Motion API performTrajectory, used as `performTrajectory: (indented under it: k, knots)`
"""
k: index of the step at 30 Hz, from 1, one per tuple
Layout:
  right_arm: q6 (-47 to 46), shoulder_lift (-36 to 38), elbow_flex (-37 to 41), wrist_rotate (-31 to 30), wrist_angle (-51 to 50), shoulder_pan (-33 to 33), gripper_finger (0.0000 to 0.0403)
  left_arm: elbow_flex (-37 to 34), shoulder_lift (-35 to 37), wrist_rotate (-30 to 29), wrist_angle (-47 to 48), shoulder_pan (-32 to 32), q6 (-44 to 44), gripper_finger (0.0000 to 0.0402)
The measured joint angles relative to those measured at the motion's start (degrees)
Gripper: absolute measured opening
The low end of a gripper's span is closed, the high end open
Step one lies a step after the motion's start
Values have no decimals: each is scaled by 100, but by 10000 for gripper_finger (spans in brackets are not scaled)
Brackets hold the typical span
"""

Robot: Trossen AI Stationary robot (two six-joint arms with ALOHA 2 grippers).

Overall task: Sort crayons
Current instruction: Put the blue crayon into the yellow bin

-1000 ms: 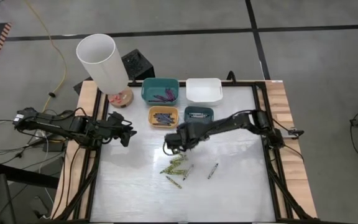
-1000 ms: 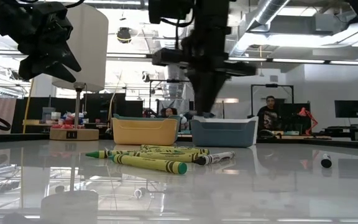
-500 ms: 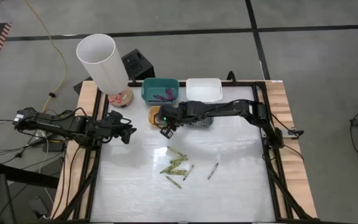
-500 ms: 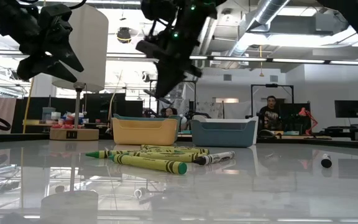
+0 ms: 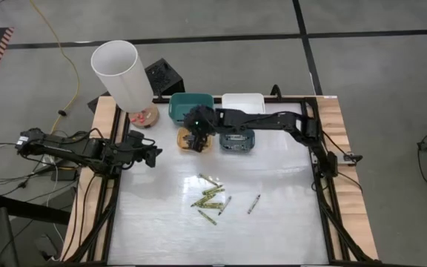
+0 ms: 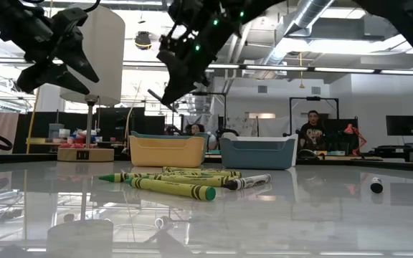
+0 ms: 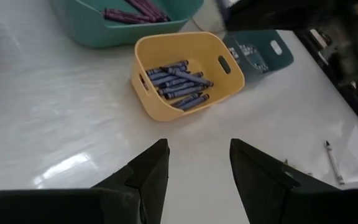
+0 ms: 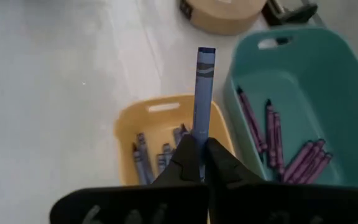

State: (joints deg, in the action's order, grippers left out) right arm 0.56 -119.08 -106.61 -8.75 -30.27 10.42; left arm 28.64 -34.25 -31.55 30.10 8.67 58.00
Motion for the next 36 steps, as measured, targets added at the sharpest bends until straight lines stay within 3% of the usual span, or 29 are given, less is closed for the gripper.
performTrajectory:
  k: [8,17,22,36]
  knots:
    - [466,-440,17,563,-13,175,1,0,1,-227,6,-1,43,160]
    - [593,-668,11,613,-49,168,1,0,-4,-488,41,-3,57,160]
    - [533,-744,11,1165,-85,160,1,0,-30,-740,44,-5,54,160]
    - [378,-939,11,938,-403,205,1,0,-39,-846,132,-3,12,160]
